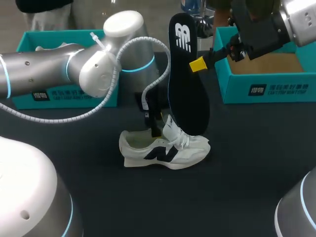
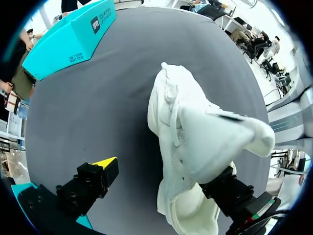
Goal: Take the shoe out of the shoebox, open the shoe tongue, remove and reinsert the insole, then place the shoe into the shoebox
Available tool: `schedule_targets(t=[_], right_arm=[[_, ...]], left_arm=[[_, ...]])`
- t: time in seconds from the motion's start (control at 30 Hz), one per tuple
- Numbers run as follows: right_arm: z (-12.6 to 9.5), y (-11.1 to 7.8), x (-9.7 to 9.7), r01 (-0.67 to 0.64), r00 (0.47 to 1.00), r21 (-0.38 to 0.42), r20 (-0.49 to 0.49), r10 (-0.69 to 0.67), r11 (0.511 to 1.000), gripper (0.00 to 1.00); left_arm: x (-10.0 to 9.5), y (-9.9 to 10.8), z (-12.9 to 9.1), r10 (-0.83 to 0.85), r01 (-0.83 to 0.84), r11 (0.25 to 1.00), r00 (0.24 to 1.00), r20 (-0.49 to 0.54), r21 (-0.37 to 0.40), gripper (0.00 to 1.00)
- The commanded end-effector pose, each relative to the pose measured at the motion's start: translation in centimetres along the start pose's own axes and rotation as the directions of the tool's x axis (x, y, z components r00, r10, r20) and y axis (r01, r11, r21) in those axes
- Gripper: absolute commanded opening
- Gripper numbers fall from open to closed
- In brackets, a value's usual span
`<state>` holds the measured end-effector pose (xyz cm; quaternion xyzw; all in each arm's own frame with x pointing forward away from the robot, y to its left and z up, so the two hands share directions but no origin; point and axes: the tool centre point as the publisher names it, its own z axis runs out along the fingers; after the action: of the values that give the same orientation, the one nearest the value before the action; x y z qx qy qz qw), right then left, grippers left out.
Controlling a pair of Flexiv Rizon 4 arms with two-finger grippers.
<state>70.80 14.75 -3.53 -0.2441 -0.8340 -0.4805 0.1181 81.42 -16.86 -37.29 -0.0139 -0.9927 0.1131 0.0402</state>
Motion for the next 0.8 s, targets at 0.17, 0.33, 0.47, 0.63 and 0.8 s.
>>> schedule_targets(t=[0.17,0.33,0.47,0.63,0.8], right_arm=[[0.3,0.2,-0.1,-0.002,1.0,0.004,0.0,0.002,1.0,0.0],[0.3,0.2,-0.1,-0.002,1.0,0.004,0.0,0.002,1.0,0.0],[0.3,0.2,-0.1,-0.002,1.0,0.004,0.0,0.002,1.0,0.0],[0.3,0.2,-0.1,-0.002,1.0,0.004,0.0,0.002,1.0,0.0],[0.3,0.2,-0.1,-0.002,1.0,0.004,0.0,0.002,1.0,0.0]], left_arm=[[0.8,0.0,0.1,0.016,-0.016,1.0,1.0,0.007,-0.01,0.33],[1.2,0.1,0.5,0.027,-0.027,0.999,1.0,0.002,-0.021,0.31],[1.5,0.0,0.7,0.03,-0.03,0.999,1.0,-0.004,-0.024,0.0],[1.7,0.1,0.5,0.039,-0.039,0.999,0.999,-0.005,-0.021,0.0],[2.0,0.6,0.1,0.032,-0.032,0.999,0.999,0.006,-0.014,0.0]])
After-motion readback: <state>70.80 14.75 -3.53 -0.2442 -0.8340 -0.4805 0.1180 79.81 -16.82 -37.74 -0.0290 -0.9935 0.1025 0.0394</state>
